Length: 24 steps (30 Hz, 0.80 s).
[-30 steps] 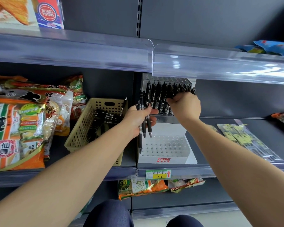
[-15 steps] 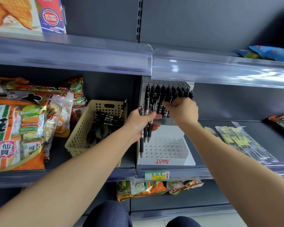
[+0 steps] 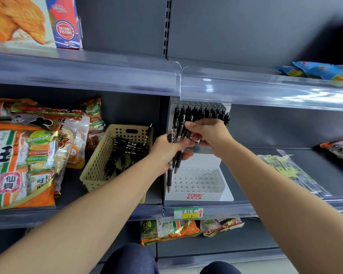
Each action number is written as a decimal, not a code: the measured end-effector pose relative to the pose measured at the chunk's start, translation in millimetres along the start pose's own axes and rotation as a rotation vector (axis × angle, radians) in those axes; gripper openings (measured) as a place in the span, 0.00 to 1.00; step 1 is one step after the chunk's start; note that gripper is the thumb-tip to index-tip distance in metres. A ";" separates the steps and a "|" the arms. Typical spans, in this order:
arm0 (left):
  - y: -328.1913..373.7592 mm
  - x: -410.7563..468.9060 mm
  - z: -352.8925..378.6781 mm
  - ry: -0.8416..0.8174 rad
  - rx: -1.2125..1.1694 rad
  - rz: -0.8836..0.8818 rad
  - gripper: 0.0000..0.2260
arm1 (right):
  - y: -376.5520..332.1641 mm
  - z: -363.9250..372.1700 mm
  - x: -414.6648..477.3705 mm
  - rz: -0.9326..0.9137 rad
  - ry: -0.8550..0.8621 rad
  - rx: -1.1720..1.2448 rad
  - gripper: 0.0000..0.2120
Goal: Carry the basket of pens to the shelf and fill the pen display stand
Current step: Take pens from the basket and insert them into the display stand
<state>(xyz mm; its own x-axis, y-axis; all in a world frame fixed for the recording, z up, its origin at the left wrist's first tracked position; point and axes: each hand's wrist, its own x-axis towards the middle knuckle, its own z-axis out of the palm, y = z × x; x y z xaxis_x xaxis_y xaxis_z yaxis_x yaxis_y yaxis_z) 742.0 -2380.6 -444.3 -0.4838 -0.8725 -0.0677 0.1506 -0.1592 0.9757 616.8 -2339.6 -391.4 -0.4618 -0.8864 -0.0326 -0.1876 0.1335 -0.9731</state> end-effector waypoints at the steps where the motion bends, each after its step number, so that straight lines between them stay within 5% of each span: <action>1: 0.5 -0.4 0.0 -0.006 0.002 0.003 0.10 | 0.2 -0.5 0.5 0.012 -0.017 0.038 0.12; 7: 6.2 -3.1 -0.5 -0.016 -0.052 -0.018 0.08 | 1.6 -2.2 6.9 0.009 -0.106 0.140 0.17; 11: 11.6 -4.4 -0.8 -0.037 -0.065 -0.013 0.07 | -1.0 -2.7 7.0 -0.007 -0.129 0.243 0.11; 19: 4.2 6.4 -8.7 0.136 0.040 -0.050 0.15 | -16.4 -1.6 8.5 -0.295 0.283 0.120 0.07; 24: 4.4 6.3 -12.2 0.160 0.057 -0.062 0.11 | -10.6 1.7 14.9 -0.370 0.502 -0.209 0.10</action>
<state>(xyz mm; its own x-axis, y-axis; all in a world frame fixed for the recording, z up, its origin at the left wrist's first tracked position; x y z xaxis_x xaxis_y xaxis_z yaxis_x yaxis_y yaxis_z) 750.1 -2392.4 -443.0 -0.3470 -0.9249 -0.1556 0.0730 -0.1921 0.9787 613.4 -2355.0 -382.0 -0.6735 -0.5826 0.4549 -0.5526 -0.0118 -0.8333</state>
